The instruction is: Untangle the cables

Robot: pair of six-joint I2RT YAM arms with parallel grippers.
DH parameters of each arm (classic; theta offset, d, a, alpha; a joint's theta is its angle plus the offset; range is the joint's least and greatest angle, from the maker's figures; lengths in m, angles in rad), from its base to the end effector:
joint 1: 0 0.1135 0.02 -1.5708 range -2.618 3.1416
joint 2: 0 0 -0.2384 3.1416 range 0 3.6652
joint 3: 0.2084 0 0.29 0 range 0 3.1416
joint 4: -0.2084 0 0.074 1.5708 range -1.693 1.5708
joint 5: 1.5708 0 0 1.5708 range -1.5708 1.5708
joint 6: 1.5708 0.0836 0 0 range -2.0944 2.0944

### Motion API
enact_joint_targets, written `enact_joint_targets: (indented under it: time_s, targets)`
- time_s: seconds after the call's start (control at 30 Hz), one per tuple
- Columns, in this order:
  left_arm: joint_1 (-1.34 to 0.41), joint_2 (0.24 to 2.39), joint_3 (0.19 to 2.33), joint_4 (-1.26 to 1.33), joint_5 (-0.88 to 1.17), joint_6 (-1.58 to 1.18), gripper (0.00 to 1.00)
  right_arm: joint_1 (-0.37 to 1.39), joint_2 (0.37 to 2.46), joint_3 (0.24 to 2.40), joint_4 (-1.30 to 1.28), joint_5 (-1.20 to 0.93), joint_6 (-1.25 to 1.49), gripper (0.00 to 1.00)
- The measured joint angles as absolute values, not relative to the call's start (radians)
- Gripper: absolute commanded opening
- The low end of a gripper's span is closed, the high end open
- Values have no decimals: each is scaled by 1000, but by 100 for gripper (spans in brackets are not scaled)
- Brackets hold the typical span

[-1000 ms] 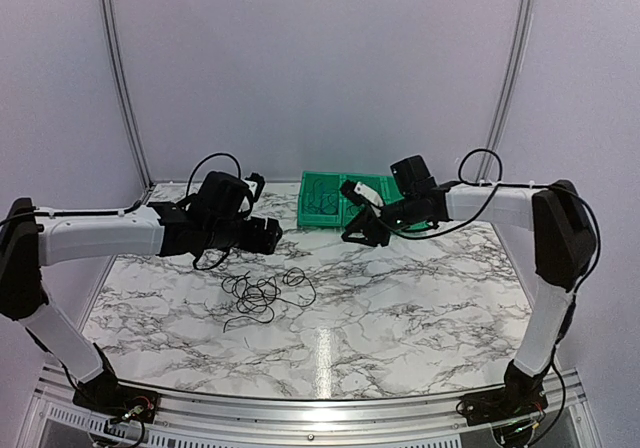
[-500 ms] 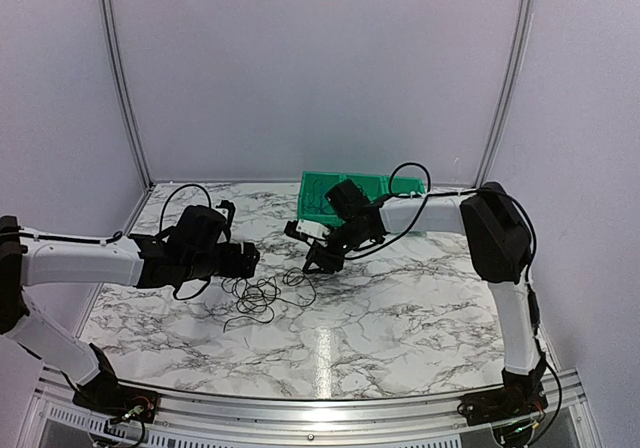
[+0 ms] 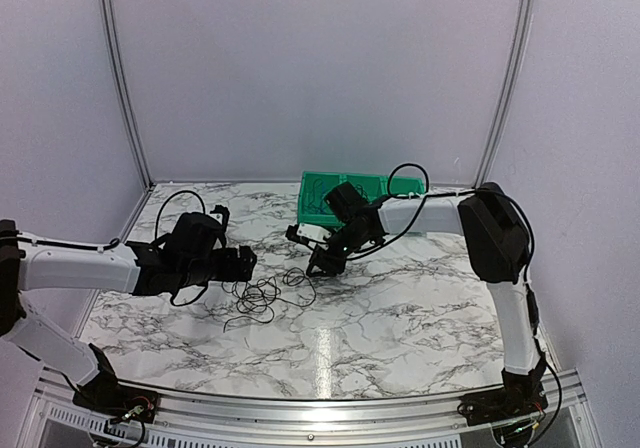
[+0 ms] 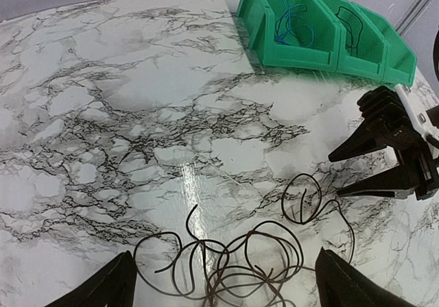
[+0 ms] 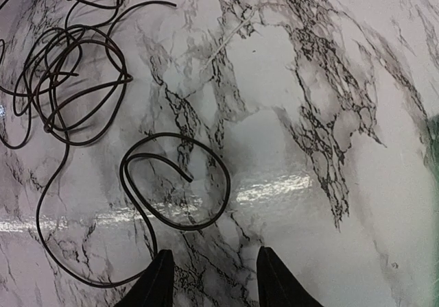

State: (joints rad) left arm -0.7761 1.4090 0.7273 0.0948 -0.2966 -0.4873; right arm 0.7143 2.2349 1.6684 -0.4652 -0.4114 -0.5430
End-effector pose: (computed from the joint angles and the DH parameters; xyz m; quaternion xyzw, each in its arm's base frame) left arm 0.2797 -0.2403 0.1313 0.0564 0.8727 -0.1708 0.4539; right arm 0.3679 0.3632 0.0703 -0.5989 0.7312 0.2185 0.2429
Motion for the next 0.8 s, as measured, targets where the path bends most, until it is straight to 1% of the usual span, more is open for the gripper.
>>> enact_joint_targets:
  time_s: [0.33,0.6,0.73,0.8]
  targets:
    - [-776,1370,698,119,-318,-486,95,714,2201,1640,-474,-460,-548,46]
    - [-776,1370,694,131,-324,-490,95,715,2223,1660,-493,-494,-546,45]
    - [-776,1370,673,148,-324,-492,94,715,2243,1674,-495,-499,-543,38]
    - [-776,1370,661,162,-323,-490,94,715,2257,1684,-497,-504,-542,25]
